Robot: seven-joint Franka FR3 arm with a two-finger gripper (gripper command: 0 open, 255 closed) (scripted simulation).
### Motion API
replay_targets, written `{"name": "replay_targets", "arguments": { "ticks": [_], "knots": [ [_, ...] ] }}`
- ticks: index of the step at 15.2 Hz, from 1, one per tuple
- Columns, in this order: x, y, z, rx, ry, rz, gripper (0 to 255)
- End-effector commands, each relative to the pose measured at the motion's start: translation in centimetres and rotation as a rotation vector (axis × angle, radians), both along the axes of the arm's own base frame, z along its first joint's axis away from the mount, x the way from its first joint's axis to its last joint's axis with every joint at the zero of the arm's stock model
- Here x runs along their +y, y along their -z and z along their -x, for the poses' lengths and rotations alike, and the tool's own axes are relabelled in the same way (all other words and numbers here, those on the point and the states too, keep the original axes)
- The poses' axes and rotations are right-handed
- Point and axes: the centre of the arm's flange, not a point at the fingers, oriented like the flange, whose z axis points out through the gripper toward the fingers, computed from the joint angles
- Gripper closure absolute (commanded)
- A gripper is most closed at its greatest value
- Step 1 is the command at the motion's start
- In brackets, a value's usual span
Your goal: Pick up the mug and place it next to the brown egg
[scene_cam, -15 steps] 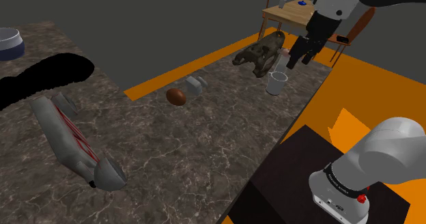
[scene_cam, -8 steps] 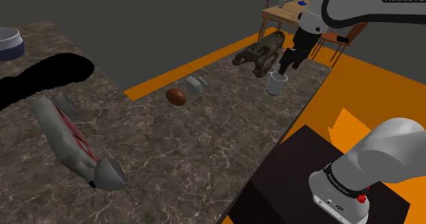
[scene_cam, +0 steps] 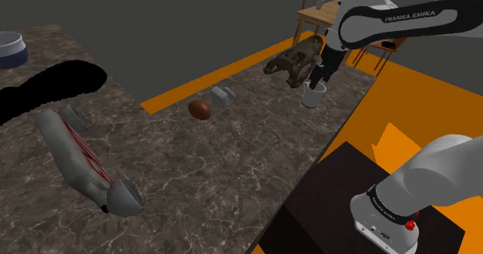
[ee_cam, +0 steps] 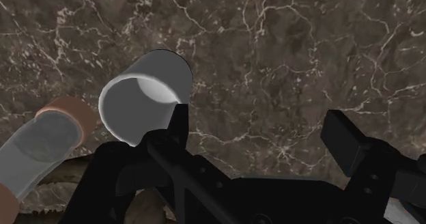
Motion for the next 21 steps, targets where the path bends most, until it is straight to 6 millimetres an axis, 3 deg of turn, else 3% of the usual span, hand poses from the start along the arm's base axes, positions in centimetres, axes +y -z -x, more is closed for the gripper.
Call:
{"name": "replay_targets", "arguments": {
  "ticks": [1,6,14,21],
  "knots": [
    [-1.4,2.1,-1.1,0.003,-0.012,0.015,0],
    [-4.9,6.5,-4.2,0.013,-0.037,0.048,0],
    [-5.4,10.7,-4.4,0.014,-0.038,0.050,0],
    [-5.4,10.7,-4.4,0.014,-0.038,0.050,0]
  ]
}}
